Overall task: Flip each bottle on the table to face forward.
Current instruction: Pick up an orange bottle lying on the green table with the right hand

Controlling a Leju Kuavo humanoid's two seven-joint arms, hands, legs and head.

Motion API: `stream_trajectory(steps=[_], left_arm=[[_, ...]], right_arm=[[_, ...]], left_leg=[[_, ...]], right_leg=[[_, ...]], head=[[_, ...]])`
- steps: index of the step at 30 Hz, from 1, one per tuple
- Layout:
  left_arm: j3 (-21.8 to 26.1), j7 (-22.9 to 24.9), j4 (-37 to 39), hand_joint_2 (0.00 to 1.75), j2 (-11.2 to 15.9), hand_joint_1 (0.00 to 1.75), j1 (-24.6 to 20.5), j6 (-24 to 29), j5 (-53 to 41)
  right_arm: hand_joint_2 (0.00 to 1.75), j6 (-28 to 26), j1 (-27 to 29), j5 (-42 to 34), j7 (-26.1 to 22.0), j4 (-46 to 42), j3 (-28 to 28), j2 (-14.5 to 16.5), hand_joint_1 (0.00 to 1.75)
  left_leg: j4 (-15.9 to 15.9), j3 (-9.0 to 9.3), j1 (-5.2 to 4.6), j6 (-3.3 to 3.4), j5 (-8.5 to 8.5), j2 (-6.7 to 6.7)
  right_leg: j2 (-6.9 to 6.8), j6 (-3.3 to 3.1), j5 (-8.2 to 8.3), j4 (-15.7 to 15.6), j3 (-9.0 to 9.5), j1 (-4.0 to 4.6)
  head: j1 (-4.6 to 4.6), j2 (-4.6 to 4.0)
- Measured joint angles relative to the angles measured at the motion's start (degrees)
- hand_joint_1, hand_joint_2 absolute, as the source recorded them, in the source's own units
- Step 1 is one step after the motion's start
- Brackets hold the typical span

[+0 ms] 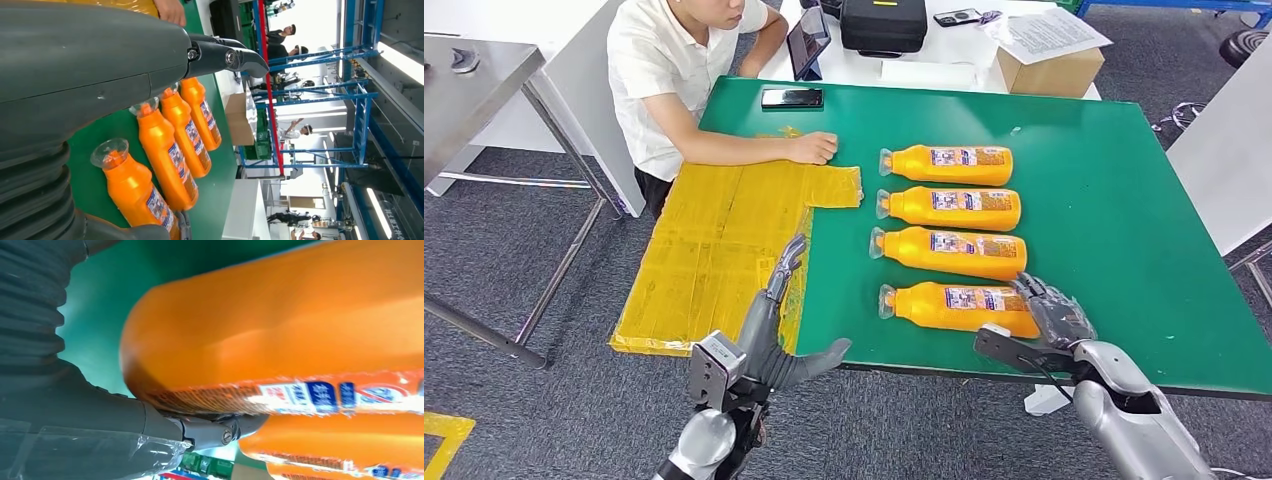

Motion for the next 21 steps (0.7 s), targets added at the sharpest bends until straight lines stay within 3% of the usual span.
stream_trajectory(steps=[12, 19, 21], left_arm=[[-0.7, 0.0, 0.3, 1.75, -0.3, 0.00, -0.5, -0.2, 0.5], [-1.0, 0.0, 0.6, 1.75, -0.3, 0.00, -1.0, -0.2, 1.1], [-1.0, 0.0, 0.7, 1.75, -0.3, 0.00, -1.0, -0.2, 1.1]], right_arm=[[1.75, -0.4, -4.0, 0.4, -0.5, 4.0, 2.9, 1.7, 0.00], [1.75, 2.7, -6.0, -2.2, -1.7, 6.3, 4.4, 2.3, 0.00], [1.75, 2.9, -6.3, -2.4, -1.8, 6.7, 4.7, 2.3, 0.19]], left_leg=[[0.0, 0.00, 0.00, 0.00, 0.00, 0.00], [0.0, 0.03, 0.00, 0.00, 0.00, 0.05], [0.0, 0.04, 0.00, 0.00, 0.00, 0.06]], right_leg=[[0.00, 0.00, 0.00, 0.0, 0.00, 0.00], [0.02, 0.00, 0.00, 0.0, 0.01, 0.00], [0.02, 0.00, 0.00, 0.0, 0.02, 0.00]], head=[[-0.01, 0.00], [-0.01, 0.00], [-0.01, 0.00]])
